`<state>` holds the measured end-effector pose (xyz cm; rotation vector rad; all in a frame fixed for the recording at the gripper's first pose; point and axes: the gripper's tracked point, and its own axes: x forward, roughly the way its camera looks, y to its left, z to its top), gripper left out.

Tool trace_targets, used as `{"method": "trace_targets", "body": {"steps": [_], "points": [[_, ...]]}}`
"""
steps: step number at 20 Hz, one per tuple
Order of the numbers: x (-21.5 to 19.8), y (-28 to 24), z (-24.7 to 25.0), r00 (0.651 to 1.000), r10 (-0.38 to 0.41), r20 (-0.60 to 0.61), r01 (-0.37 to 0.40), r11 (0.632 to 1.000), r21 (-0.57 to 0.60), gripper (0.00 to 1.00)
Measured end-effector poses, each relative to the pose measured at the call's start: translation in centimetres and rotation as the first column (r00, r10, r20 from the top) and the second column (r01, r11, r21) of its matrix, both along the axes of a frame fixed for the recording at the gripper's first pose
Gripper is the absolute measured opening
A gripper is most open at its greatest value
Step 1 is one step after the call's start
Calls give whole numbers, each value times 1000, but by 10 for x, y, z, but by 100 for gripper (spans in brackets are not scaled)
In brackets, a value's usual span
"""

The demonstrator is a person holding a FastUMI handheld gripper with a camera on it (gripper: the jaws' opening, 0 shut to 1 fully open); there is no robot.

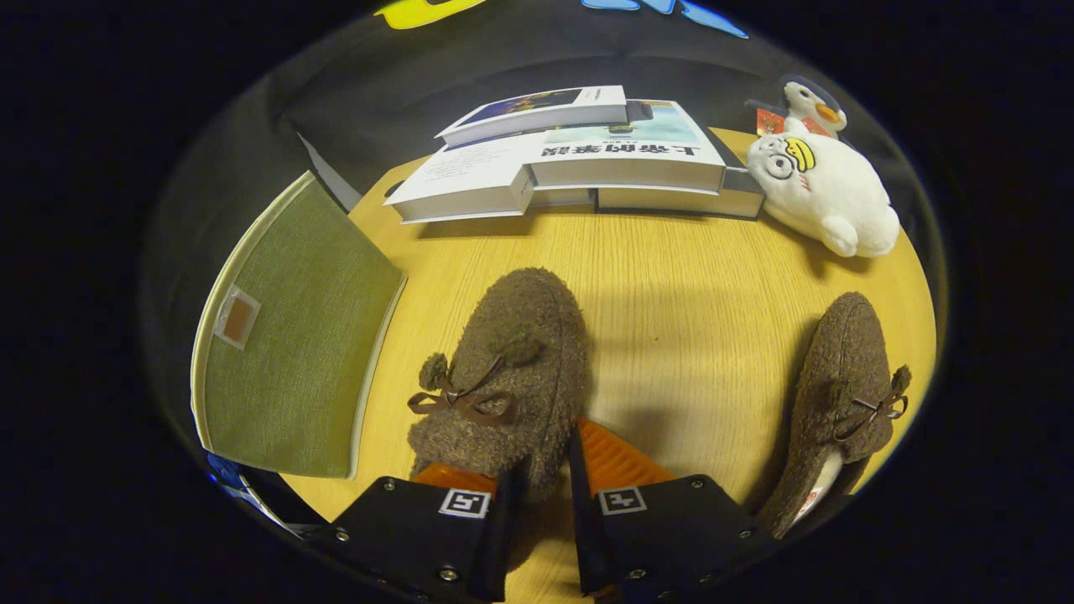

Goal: Open the storage box then place both shoes into the box .Put the left shoe in first, then the right shoe, with the right side of both shoes facing outward in a uniform manner.

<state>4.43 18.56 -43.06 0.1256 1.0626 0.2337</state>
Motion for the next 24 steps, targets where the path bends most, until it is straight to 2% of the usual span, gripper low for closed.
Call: {"method": "trace_targets", "body": {"steps": [1,2,3,7,16,24], "points": [[4,-5,5,1000,-14,13,15,1000,-20,13],[5,-13,10,1000,-27,14,27,999,-37,13],[4,-10,5,1000,-19,13,19,999,-40,1],[2,-16,27,999,-27,21,28,999,-28,1],[8,-19,121,994,-49,102,46,999,25,0],[18,5,197,984,-49,172,38,997,70,0]]}}
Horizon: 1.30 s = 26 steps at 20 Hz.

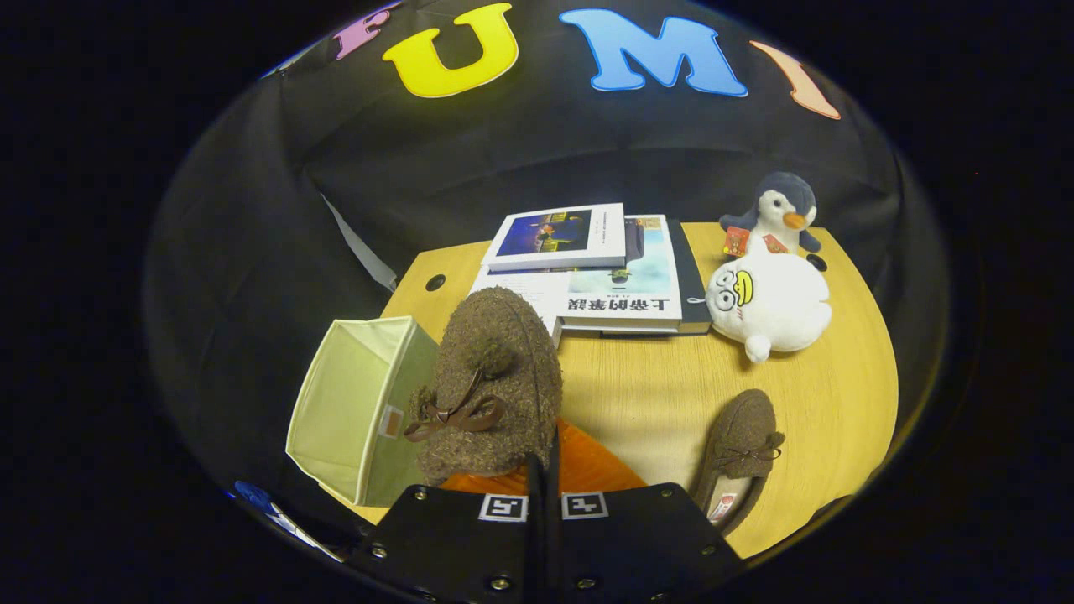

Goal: Open the storage box then place both shoes into the box .Put the left shoe in first, then the right shoe, with the right side of both shoes facing outward in a uniform manner.

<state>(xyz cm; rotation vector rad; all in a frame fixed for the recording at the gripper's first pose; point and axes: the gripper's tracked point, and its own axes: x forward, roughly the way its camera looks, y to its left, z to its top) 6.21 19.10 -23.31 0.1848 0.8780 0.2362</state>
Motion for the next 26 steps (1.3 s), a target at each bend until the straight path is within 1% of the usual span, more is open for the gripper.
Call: {"method": "trace_targets", "body": {"steps": [5,10,14,19,22,26], "points": [[3,35,24,999,40,3,-40,999,10,0],[5,89,38,991,131,-14,-130,991,20,0],[11,141,42,976,210,-55,-208,977,37,0],[19,178,23,955,279,-96,-284,958,-42,1],[20,196,7,950,283,-129,-293,954,-63,1],[26,218,-6,946,293,-140,-306,949,-78,1]]}}
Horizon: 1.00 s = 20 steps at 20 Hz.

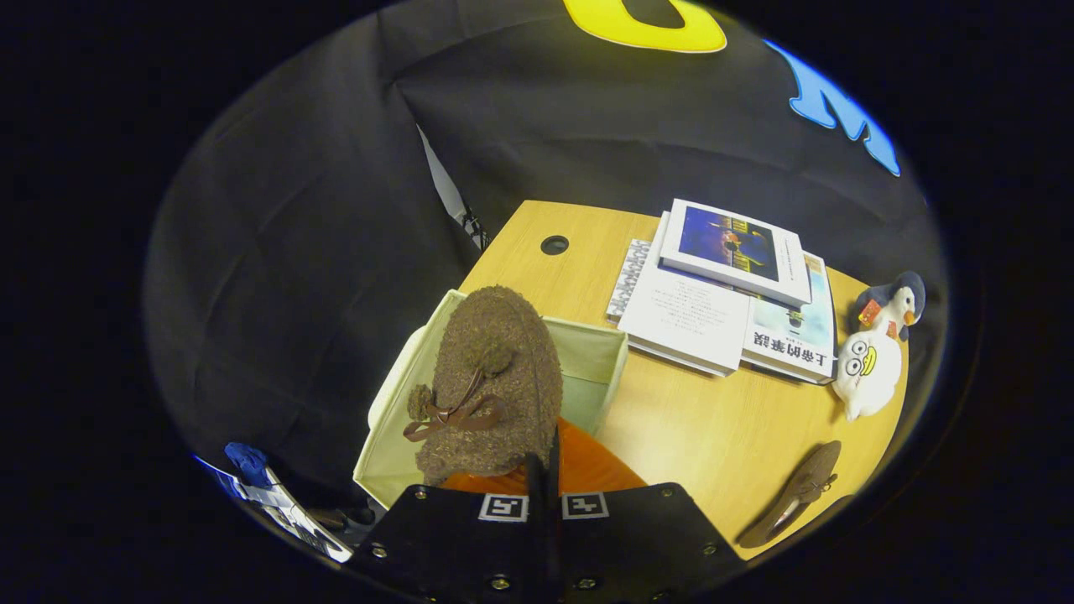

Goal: Open the storage box then place both shoes into the box .Put the left shoe in first, then the right shoe, with the right side of both shoes facing outward in a uniform manner.

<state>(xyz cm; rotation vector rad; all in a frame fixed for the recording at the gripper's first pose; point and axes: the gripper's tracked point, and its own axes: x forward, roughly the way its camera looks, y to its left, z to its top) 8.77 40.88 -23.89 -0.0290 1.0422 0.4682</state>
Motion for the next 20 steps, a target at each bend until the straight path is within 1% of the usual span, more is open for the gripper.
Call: {"method": "trace_targets", "body": {"steps": [4,5,6,7,9,10,14,20], "points": [[0,20,-10,1000,24,10,-24,1000,-19,1],[-1,25,-9,999,30,10,-30,999,-10,7],[-1,29,-11,999,38,13,-38,999,-2,12],[-3,30,-5,999,43,17,-43,999,-1,33],[7,26,0,998,37,60,-35,999,-27,77],[4,19,13,996,41,83,-38,999,-37,99],[3,9,26,996,31,90,-32,999,12,99],[-9,-45,63,992,10,130,-19,998,66,99]]}}
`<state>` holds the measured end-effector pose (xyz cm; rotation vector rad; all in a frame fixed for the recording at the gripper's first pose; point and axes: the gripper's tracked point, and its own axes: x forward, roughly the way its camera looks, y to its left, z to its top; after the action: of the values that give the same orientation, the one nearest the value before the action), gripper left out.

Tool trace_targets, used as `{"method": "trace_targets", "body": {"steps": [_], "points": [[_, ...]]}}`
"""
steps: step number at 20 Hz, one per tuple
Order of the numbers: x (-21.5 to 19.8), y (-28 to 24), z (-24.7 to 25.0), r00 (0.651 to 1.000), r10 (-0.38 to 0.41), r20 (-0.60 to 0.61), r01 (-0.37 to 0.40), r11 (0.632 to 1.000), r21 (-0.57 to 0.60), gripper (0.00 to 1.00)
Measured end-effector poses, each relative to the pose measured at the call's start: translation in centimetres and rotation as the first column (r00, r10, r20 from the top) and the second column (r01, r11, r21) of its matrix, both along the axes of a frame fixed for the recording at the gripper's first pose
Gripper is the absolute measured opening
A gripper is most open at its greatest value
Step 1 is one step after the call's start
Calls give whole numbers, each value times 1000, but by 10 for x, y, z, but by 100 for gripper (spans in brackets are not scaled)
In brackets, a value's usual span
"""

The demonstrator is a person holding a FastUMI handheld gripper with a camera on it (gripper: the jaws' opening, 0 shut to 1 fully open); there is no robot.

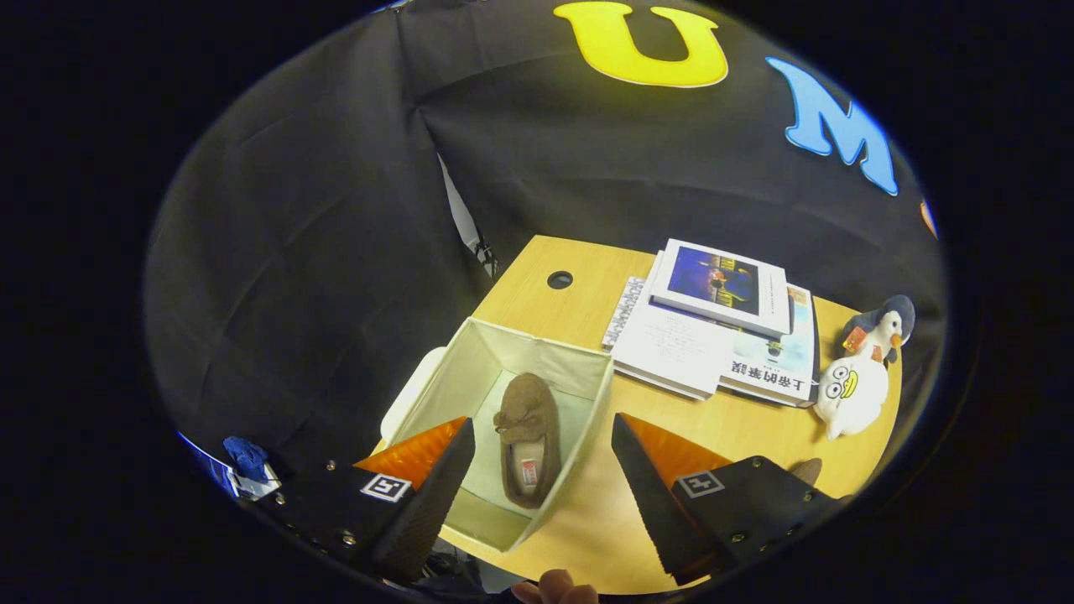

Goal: Open the storage box then place both shoes into the box .Put the left shoe in first, then the right shoe, with the right side of both shoes facing outward in a uniform manner.

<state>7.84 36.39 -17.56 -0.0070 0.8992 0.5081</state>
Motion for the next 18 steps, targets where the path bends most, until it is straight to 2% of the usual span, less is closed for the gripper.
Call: {"method": "trace_targets", "body": {"steps": [10,18], "points": [[-25,-116,28,995,-73,68,68,994,81,99],[-34,-209,18,980,-188,64,183,980,79,99]]}}
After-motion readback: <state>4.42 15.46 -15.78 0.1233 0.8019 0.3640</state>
